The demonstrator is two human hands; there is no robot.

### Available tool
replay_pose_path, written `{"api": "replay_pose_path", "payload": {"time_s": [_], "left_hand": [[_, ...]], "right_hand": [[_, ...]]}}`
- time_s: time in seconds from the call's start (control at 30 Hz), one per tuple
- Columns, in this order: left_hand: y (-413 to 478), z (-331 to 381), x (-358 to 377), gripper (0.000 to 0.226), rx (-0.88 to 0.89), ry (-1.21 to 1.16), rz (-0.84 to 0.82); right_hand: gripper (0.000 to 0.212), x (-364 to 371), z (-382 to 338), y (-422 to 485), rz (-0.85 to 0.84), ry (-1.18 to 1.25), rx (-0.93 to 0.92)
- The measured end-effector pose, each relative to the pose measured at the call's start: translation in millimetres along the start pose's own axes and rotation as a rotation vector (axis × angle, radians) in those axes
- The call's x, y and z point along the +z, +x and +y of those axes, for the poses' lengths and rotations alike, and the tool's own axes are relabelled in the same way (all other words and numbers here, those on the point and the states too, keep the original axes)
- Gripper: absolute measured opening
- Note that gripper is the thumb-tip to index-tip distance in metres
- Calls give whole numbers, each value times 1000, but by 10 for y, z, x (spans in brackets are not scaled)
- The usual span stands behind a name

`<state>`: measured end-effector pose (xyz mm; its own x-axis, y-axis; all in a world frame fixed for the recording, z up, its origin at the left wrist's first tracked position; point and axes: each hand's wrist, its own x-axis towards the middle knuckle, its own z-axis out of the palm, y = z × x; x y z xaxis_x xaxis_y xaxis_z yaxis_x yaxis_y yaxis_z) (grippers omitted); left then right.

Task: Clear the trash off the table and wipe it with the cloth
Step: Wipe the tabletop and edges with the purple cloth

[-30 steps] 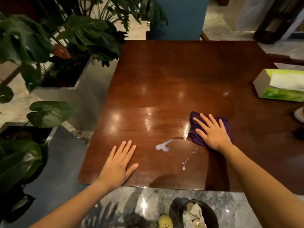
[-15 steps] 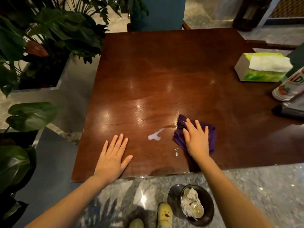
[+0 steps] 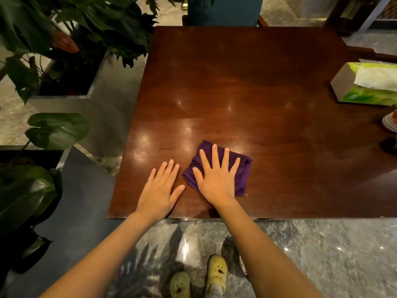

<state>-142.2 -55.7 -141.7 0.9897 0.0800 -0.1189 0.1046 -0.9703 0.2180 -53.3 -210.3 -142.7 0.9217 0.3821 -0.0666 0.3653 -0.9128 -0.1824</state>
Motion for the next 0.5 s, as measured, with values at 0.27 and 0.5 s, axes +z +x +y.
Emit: {"api": "replay_pose_path", "payload": {"time_s": [0.27,0.5], "left_hand": [[-84,-430,-94,58,-272,-74,54],[-124,-624,-227,52,-249,-421,-9]], "right_hand": [[63,55,-438,-115,-83,-4,-154],[64,90,-975,-291,-123,-18,-262]]}}
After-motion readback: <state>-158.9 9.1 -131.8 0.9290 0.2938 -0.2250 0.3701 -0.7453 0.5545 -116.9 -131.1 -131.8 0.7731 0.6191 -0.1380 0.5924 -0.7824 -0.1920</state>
